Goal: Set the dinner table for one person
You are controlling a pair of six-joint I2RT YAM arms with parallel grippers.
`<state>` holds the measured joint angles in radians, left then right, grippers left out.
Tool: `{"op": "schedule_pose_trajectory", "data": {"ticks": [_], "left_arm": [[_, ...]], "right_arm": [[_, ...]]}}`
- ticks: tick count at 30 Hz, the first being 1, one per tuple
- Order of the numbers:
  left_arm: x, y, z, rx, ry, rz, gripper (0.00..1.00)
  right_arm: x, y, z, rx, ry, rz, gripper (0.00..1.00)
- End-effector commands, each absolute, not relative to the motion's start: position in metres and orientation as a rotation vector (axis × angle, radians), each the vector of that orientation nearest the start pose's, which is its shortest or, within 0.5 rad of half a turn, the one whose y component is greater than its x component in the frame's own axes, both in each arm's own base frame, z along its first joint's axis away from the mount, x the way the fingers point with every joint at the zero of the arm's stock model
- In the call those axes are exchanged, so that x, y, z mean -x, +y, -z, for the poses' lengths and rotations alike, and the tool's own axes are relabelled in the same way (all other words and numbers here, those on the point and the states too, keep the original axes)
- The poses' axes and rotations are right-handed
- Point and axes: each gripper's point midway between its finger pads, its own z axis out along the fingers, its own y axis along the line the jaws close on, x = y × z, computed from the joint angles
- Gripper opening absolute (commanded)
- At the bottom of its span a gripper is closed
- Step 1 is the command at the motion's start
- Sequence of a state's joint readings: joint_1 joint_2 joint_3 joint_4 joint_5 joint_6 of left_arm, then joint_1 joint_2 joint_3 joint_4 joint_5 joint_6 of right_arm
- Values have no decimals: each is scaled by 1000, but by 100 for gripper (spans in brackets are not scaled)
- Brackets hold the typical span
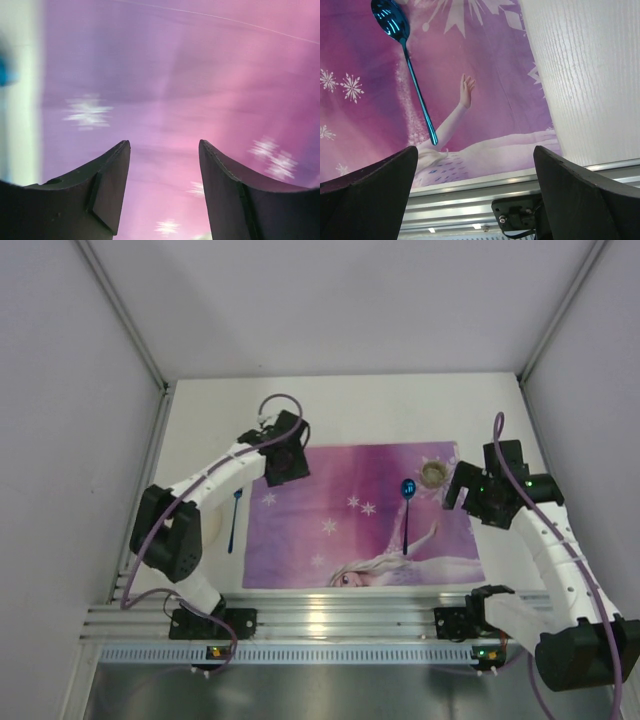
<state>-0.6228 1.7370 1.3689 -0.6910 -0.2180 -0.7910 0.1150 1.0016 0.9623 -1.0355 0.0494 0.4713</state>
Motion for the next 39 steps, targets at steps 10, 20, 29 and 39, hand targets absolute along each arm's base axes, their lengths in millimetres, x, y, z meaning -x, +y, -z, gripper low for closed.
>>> {"op": "schedule_pose_trajectory", "data": {"ticks": [10,20,29,39], "left_arm": [[-309,-24,-92,528,2621,-283,60],[-316,26,-69,672,2640,-385,55],[-318,36,-30,702,2710,-443,46],[-319,41,-19,694,2748,-444,0]], "right_arm": [[-234,45,-151,-416,2596,-187,100],[-233,43,-149,-395,2614,-163,100],[-235,41,-147,-393,2626,-147,100],[-233,39,-142,-416,2632,-127,100]]}}
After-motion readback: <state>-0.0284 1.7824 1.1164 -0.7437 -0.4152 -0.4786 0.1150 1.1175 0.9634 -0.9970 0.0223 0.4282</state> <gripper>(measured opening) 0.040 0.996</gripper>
